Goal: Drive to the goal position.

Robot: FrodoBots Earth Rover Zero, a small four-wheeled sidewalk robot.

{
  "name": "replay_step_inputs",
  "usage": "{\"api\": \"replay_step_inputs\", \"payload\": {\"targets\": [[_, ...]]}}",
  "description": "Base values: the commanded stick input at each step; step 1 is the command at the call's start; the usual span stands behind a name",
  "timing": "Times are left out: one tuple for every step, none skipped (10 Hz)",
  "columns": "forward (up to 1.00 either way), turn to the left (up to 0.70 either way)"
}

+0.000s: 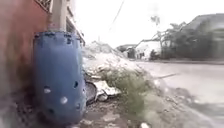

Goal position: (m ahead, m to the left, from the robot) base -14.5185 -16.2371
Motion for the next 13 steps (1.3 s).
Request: {"api": "replay_step_inputs", "payload": {"targets": [[-0.04, -0.47], [-0.04, -0.47], [-0.04, -0.47], [-0.04, -0.47], [-0.04, -0.47], [0.0, -0.47], [0.0, -0.46], [0.03, -0.46], [0.06, -0.29], [0.09, -0.11], [0.07, -0.08], [0.05, -0.09], [0.04, -0.03]]}}
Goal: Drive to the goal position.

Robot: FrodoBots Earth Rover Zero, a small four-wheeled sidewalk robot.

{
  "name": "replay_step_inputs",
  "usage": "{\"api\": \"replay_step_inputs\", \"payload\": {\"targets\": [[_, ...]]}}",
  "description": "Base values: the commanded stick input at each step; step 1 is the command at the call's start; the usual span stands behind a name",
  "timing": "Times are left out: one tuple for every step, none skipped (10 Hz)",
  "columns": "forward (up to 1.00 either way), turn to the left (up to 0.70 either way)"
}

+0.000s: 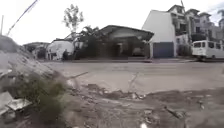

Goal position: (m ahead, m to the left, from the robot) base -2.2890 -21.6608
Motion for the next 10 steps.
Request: {"api": "replay_step_inputs", "payload": {"targets": [[0.04, 0.11], [0.04, 0.32], [0.01, 0.39], [0.0, 0.41], [0.0, 0.41], [0.0, 0.26], [0.0, 0.11], [0.03, 0.02], [0.08, -0.03], [0.14, -0.1]]}}
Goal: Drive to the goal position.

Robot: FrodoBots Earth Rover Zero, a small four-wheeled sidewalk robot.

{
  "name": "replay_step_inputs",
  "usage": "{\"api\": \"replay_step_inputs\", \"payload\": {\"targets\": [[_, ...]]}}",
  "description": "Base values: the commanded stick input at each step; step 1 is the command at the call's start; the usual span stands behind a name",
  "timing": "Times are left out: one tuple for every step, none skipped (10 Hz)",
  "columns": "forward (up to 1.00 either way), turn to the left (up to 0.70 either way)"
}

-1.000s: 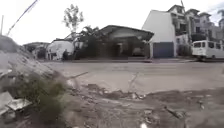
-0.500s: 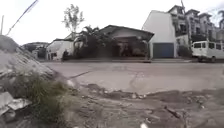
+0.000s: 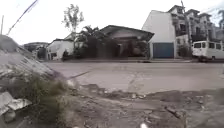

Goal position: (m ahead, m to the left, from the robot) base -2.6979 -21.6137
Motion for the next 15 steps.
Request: {"api": "replay_step_inputs", "payload": {"targets": [[0.16, -0.16], [0.16, -0.18], [0.16, -0.2], [0.18, -0.22], [0.2, -0.26], [0.22, -0.29], [0.24, -0.33], [0.25, -0.34], [0.25, -0.34], [0.25, -0.34], [0.25, -0.34], [0.25, -0.35], [0.25, -0.35], [0.25, -0.36], [0.25, -0.37]]}}
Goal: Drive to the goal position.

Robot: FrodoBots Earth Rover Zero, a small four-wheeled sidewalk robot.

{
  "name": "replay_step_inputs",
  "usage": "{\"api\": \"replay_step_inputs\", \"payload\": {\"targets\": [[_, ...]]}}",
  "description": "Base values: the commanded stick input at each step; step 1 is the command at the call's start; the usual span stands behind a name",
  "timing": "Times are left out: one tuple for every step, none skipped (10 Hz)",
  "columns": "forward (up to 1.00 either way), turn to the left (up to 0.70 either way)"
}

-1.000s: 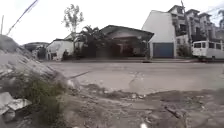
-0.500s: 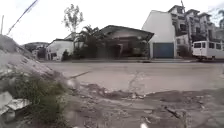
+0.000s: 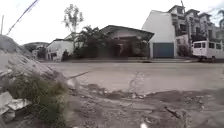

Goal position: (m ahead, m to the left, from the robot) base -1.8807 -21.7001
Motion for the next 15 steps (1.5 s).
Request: {"api": "replay_step_inputs", "payload": {"targets": [[0.26, -0.39], [0.28, -0.43], [0.29, -0.44], [0.29, -0.45], [0.29, -0.45], [0.29, -0.45], [0.3, -0.45], [0.3, -0.45], [0.3, -0.46], [0.33, -0.51], [0.35, -0.55], [0.36, -0.56], [0.37, -0.57], [0.37, -0.57], [0.37, -0.57]]}}
